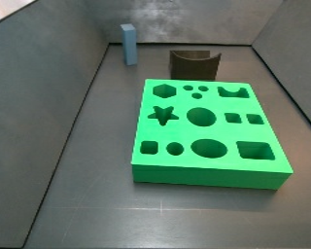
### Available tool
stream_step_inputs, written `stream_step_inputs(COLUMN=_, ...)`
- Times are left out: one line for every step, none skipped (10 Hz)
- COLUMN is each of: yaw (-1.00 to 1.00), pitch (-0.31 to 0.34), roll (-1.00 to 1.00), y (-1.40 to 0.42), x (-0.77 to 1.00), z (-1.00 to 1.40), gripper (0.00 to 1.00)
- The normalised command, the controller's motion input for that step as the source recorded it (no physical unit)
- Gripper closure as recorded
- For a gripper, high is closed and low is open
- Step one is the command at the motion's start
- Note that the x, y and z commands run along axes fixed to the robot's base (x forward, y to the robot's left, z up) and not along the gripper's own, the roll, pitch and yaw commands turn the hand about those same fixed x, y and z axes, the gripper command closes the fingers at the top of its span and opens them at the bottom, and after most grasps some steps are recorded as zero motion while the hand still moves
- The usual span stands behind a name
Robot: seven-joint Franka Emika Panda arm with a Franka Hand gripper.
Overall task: Pick up the rectangle object. Move up. Move to above the board. Insert the rectangle object.
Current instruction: Pick up the rectangle object.
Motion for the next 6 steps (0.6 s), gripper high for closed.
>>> stream_step_inputs(yaw=0.0, pitch=-0.009, roll=0.0, y=0.0, x=0.0, z=0.0, gripper=0.0)
stream_step_inputs(yaw=0.0, pitch=-0.131, roll=0.09, y=-0.03, x=-0.34, z=-0.2, gripper=0.0)
stream_step_inputs(yaw=0.15, pitch=-0.124, roll=0.05, y=0.0, x=-0.22, z=-0.41, gripper=0.0)
stream_step_inputs(yaw=0.17, pitch=-0.083, roll=0.0, y=0.0, x=-0.05, z=-0.38, gripper=0.0)
stream_step_inputs(yaw=0.15, pitch=-0.04, roll=0.02, y=0.0, x=0.0, z=-0.33, gripper=0.0)
stream_step_inputs(yaw=0.17, pitch=-0.07, roll=0.04, y=0.0, x=-0.08, z=-0.36, gripper=0.0)
